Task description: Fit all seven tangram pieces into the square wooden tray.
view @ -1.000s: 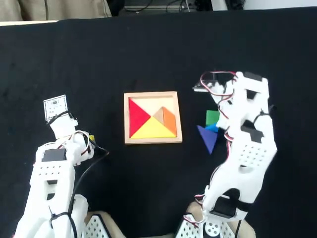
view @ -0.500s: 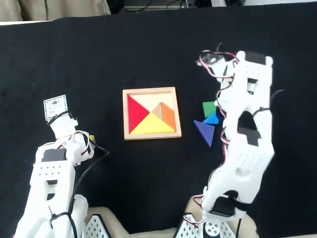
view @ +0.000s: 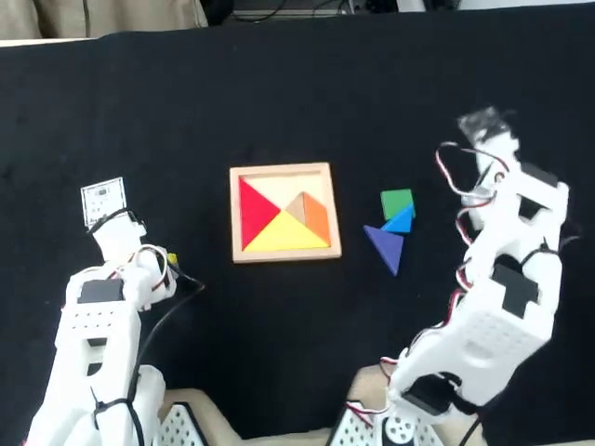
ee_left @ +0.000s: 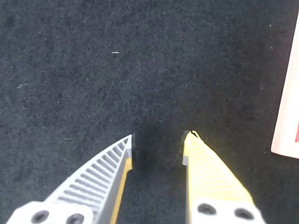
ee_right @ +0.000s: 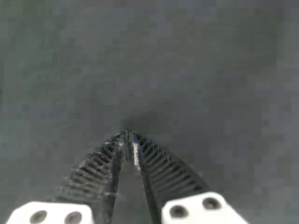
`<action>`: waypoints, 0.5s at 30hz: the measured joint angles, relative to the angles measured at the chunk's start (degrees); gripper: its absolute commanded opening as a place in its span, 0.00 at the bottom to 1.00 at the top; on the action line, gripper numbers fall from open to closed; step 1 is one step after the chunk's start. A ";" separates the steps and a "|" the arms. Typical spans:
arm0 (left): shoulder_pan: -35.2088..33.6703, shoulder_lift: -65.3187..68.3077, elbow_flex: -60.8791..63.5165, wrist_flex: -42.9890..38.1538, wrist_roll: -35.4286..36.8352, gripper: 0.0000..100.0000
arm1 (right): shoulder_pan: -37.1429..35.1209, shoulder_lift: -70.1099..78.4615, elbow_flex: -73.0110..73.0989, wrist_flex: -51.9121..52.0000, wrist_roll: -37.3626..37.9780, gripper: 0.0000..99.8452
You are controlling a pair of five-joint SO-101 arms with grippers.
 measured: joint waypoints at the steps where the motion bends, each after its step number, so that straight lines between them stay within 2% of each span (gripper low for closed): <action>1: 0.00 0.00 0.00 0.00 0.00 0.19 | 0.00 0.00 -0.09 -1.93 -2.37 0.01; 5: 0.00 0.00 0.00 0.00 0.00 0.19 | -1.49 0.18 -1.85 -5.01 -11.87 0.01; 7: 0.00 0.00 0.00 0.00 0.00 0.19 | -3.08 0.88 -3.69 -5.54 -13.89 0.01; 12: 0.00 0.00 0.00 0.00 0.00 0.19 | -7.74 6.24 -6.77 -6.95 -14.42 0.01; 15: 0.00 0.00 0.00 0.00 0.00 0.19 | -8.35 11.60 -10.02 -4.40 -11.16 0.01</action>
